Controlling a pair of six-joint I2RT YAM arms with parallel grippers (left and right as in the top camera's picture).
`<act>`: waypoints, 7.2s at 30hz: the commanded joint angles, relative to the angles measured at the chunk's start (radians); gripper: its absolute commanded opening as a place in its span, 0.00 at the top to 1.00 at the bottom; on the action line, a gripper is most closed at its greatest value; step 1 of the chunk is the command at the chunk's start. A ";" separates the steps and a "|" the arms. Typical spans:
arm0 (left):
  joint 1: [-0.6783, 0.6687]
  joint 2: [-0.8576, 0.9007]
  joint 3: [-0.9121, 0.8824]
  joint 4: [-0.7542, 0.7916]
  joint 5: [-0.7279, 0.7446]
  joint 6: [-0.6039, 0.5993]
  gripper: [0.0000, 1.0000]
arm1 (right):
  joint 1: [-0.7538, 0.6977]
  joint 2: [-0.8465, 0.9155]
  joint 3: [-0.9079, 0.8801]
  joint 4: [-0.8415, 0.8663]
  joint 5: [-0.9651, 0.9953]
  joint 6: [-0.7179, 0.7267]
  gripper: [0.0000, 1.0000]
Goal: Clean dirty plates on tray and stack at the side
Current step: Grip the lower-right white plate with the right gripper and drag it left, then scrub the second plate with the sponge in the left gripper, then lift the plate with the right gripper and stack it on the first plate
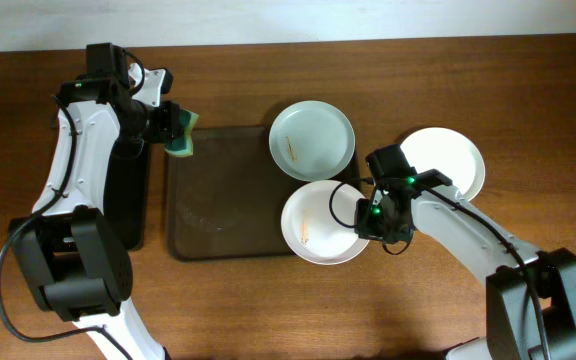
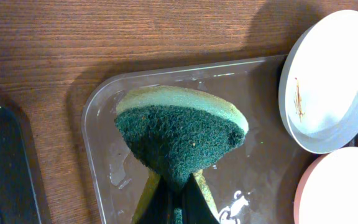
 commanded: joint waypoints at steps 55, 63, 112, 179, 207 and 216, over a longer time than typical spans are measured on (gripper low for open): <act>-0.030 0.000 0.013 -0.151 -0.002 -0.002 0.99 | 0.337 0.502 0.544 0.120 -0.105 0.164 0.96; -0.128 0.000 -0.254 -0.020 0.043 -0.045 0.99 | 0.297 0.513 0.544 0.170 -0.148 0.189 0.96; -0.202 0.000 -0.426 0.252 -0.476 -0.268 1.00 | 0.299 0.517 0.544 0.166 -0.144 0.151 0.96; -0.136 0.002 -0.138 0.085 -0.211 -0.124 1.00 | 0.491 0.155 0.576 -0.290 0.908 0.084 0.96; -0.136 0.043 -0.138 0.082 -0.192 -0.124 0.99 | 0.588 0.052 0.576 -0.352 1.046 0.220 0.96; -0.136 0.043 -0.138 0.083 -0.191 -0.124 0.99 | -0.271 -0.083 0.504 -0.312 0.417 0.098 0.96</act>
